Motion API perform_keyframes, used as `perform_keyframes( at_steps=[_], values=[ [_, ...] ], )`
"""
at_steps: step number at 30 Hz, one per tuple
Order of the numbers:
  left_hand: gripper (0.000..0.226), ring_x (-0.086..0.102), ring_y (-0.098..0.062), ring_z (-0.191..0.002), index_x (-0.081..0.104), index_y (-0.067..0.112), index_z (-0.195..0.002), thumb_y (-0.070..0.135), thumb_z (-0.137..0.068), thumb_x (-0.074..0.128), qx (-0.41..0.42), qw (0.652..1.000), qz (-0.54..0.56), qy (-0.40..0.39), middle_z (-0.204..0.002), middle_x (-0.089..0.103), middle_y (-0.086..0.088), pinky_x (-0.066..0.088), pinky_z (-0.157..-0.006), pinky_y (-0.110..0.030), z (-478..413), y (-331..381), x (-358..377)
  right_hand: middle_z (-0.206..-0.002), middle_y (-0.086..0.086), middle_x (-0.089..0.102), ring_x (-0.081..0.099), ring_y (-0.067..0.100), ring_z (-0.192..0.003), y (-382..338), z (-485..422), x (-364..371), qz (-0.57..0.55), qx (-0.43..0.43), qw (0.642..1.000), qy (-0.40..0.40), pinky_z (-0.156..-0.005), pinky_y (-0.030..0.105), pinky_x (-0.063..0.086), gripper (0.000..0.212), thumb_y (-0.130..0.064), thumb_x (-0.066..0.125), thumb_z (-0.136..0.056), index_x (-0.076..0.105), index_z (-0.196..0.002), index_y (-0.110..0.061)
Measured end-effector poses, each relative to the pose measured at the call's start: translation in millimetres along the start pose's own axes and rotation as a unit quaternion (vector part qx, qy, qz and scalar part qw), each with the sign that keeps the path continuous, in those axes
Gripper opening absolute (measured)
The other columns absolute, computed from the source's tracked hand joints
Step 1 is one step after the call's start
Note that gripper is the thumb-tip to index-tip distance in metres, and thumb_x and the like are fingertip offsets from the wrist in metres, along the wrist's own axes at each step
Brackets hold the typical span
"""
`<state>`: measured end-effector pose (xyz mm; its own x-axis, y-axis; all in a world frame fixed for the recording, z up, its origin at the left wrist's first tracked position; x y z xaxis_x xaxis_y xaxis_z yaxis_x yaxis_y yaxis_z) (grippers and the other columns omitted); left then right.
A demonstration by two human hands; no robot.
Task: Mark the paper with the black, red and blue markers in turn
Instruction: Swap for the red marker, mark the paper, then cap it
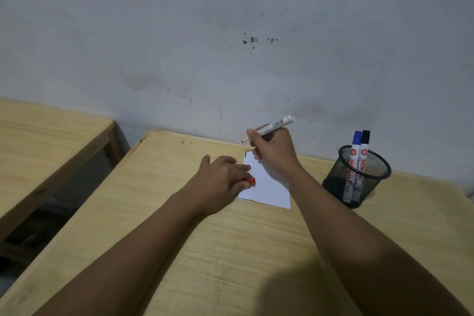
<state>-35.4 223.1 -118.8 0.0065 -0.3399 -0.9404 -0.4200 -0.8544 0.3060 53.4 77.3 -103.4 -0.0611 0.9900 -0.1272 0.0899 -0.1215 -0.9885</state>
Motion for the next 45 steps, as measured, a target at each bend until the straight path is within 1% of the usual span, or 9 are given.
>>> perform_keyframes(
  at_steps=[2,4,8,11,16,22,31,41,45],
  values=[
    [0.029,0.037,-0.014,-0.135,0.064,0.043,-0.115,0.046,-0.1,0.038,0.002,1.0,0.003,0.006,-0.144,0.05,0.021,0.029,-0.102,-0.054,0.2,-0.3,0.4,-0.065,0.006,0.065,0.055,0.024,-0.057,5.6,0.7,-0.7,-0.001,0.007,1.0,0.001,-0.051,0.034,0.043,0.02,-0.024,0.071,-0.093,0.07,-0.084,-0.007],
    [0.03,0.036,-0.014,-0.136,0.064,0.042,-0.116,0.046,-0.1,0.039,0.002,1.0,0.004,0.006,-0.146,0.049,0.019,0.028,-0.103,-0.055,0.0,-1.2,1.6,-0.065,0.008,0.066,0.056,0.02,-0.055,11.9,2.6,-6.9,0.018,0.009,1.0,0.012,-0.049,0.032,0.045,0.02,-0.023,0.07,-0.095,0.07,-0.084,-0.006],
    [0.031,0.036,-0.013,-0.137,0.063,0.043,-0.118,0.048,-0.099,0.039,0.002,1.0,0.004,0.007,-0.147,0.048,0.018,0.028,-0.104,-0.056,-1.0,-3.1,3.6,-0.063,0.008,0.065,0.055,0.018,-0.052,17.6,4.3,-14.3,0.022,0.008,0.999,0.03,-0.047,0.029,0.045,0.025,-0.02,0.067,-0.097,0.071,-0.088,0.003],
    [0.03,0.036,-0.013,-0.136,0.065,0.043,-0.118,0.047,-0.099,0.042,-0.003,1.0,0.018,0.01,-0.146,0.049,0.018,0.026,-0.105,-0.056,-1.1,-3.2,3.0,-0.059,-0.002,0.069,0.061,0.015,-0.051,21.2,3.9,-12.5,0.08,-0.009,0.996,0.048,-0.056,0.035,0.053,0.027,-0.027,0.067,-0.096,0.072,-0.08,-0.007],
    [0.03,0.03,-0.014,-0.14,0.065,0.044,-0.118,0.049,-0.098,0.043,-0.023,0.999,0.047,0.0,-0.147,0.048,0.018,0.011,-0.109,-0.069,-0.1,-3.5,2.3,-0.057,-0.012,0.071,0.064,0.011,-0.053,21.1,5.2,-11.2,0.113,-0.018,0.992,0.052,-0.067,0.042,0.059,0.032,-0.032,0.065,-0.096,0.073,-0.084,-0.003],
    [0.036,0.025,-0.018,-0.144,0.06,0.045,-0.125,0.053,-0.098,0.039,-0.024,0.999,0.026,-0.02,-0.15,0.044,0.019,0.012,-0.107,-0.073,-0.6,-4.7,1.8,-0.065,-0.007,0.071,0.064,0.011,-0.055,17.8,5.2,-10.2,0.131,-0.027,0.99,0.05,-0.067,0.041,0.06,0.031,-0.032,0.065,-0.097,0.074,-0.09,-0.003],
    [0.033,0.026,-0.018,-0.144,0.062,0.046,-0.122,0.053,-0.098,0.04,-0.02,0.999,0.026,-0.02,-0.149,0.044,0.02,0.012,-0.108,-0.073,-0.5,-3.9,1.1,-0.07,0.0,0.073,0.066,0.012,-0.058,17.6,5.7,-9.4,0.154,-0.037,0.986,0.052,-0.067,0.037,0.061,0.031,-0.034,0.065,-0.097,0.075,-0.091,-0.005],
    [0.032,0.026,-0.017,-0.144,0.063,0.045,-0.122,0.051,-0.099,0.041,-0.02,0.999,0.03,-0.02,-0.148,0.045,0.021,0.011,-0.109,-0.073,-0.6,-3.4,0.3,-0.068,-0.005,0.072,0.067,0.008,-0.056,15.4,7.5,-8.5,0.155,-0.03,0.986,0.048,-0.065,0.03,0.06,0.023,-0.028,0.065,-0.097,0.075,-0.092,-0.007],
    [0.032,0.026,-0.018,-0.143,0.063,0.044,-0.122,0.051,-0.099,0.041,-0.018,0.999,0.029,-0.02,-0.146,0.047,0.022,0.012,-0.108,-0.073,-0.8,-3.6,0.2,-0.069,-0.003,0.075,0.069,0.011,-0.06,15.4,6.8,-8.7,0.139,-0.028,0.989,0.033,-0.068,0.036,0.061,0.016,-0.024,0.067,-0.096,0.072,-0.085,-0.014]
  ],
)
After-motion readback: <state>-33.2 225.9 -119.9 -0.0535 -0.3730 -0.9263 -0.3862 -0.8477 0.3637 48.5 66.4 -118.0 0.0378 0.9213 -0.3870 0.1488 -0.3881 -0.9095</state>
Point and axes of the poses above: each hand's wrist, its own z-axis away from the middle knuckle, its own x-axis out of the palm, y = z × x, the point moved 3 cm from there along -z, towards the middle knuckle
